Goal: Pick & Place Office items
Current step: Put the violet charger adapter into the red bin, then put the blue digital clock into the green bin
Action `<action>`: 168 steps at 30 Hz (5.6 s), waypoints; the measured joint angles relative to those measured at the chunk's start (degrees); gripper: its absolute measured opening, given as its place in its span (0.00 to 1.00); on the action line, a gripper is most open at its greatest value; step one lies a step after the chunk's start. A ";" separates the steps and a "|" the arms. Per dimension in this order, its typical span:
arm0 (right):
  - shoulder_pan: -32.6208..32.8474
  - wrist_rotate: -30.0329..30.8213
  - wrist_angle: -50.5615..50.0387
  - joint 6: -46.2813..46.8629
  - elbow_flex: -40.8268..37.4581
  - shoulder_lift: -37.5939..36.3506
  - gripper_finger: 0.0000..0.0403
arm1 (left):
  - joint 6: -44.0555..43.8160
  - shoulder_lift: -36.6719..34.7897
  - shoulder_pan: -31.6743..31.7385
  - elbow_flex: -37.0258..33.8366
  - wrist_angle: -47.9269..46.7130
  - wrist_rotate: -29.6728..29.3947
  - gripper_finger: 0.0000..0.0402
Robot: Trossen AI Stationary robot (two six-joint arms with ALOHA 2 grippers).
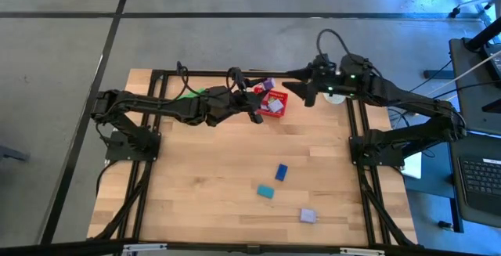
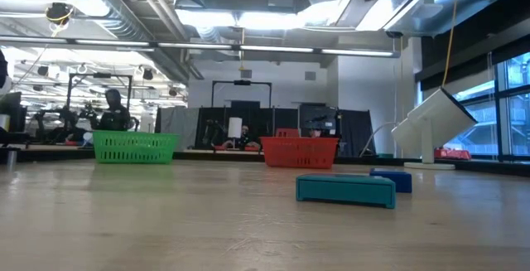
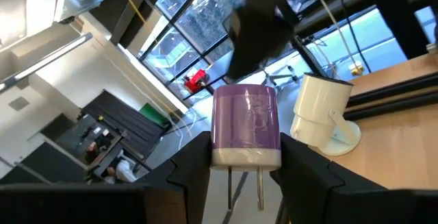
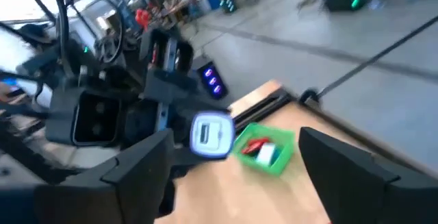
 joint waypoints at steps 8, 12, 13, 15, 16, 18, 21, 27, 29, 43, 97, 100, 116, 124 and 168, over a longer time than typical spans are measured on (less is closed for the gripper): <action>-0.49 -6.07 7.46 1.34 -0.02 6.30 0.89 | -2.39 0.63 3.09 -0.07 -0.40 4.93 0.35; -0.99 -4.38 8.59 0.84 -0.02 8.53 0.90 | -2.02 0.57 3.46 -0.07 -0.05 8.27 0.35; -1.29 -4.35 8.71 0.87 -0.02 9.01 0.90 | -1.96 0.57 3.44 -0.07 -0.16 8.40 0.35; -1.91 -4.39 8.71 0.94 -0.02 9.76 0.89 | -1.73 0.57 3.61 -0.07 -0.16 8.22 0.35; -2.20 -4.44 8.81 0.94 -0.02 9.96 0.89 | -1.43 0.57 3.79 -0.07 -0.18 8.22 0.35; -2.60 -4.46 9.03 0.95 -0.02 10.02 0.87 | -0.44 0.57 3.96 -0.07 -0.50 8.00 0.35; -3.07 -4.63 8.99 0.98 -0.02 10.09 0.81 | 1.10 0.57 4.29 -0.07 -0.48 7.95 0.35; -3.74 -5.82 9.03 1.08 -0.02 10.11 0.59 | 1.10 0.57 4.70 -0.07 -0.45 8.01 0.35; -3.94 -7.14 9.08 0.91 -0.02 10.11 0.49 | 1.10 0.57 4.69 -0.07 -0.44 8.12 0.35; -6.81 -11.28 8.27 -0.49 -0.03 10.11 0.33 | -9.41 0.52 4.62 -0.04 -0.50 6.59 0.50; -11.85 -0.48 -11.77 -6.61 -0.04 34.96 0.65 | -58.02 -3.08 10.64 0.00 -24.63 3.39 0.60; -11.88 0.77 -14.36 -7.10 -0.04 31.41 0.68 | -58.02 -3.08 10.64 0.00 -25.09 3.39 0.60; -6.60 -0.14 -39.40 -24.50 -0.02 10.99 0.64 | -72.40 -0.70 8.11 0.00 -43.86 15.89 0.60; -2.51 -0.15 -43.41 -25.84 -0.02 8.71 0.62 | -59.26 3.87 1.41 -0.01 -44.02 27.23 0.60; 20.03 10.43 -44.36 17.78 -0.02 8.76 0.61 | -37.03 30.80 -18.04 -0.04 -15.74 34.31 0.60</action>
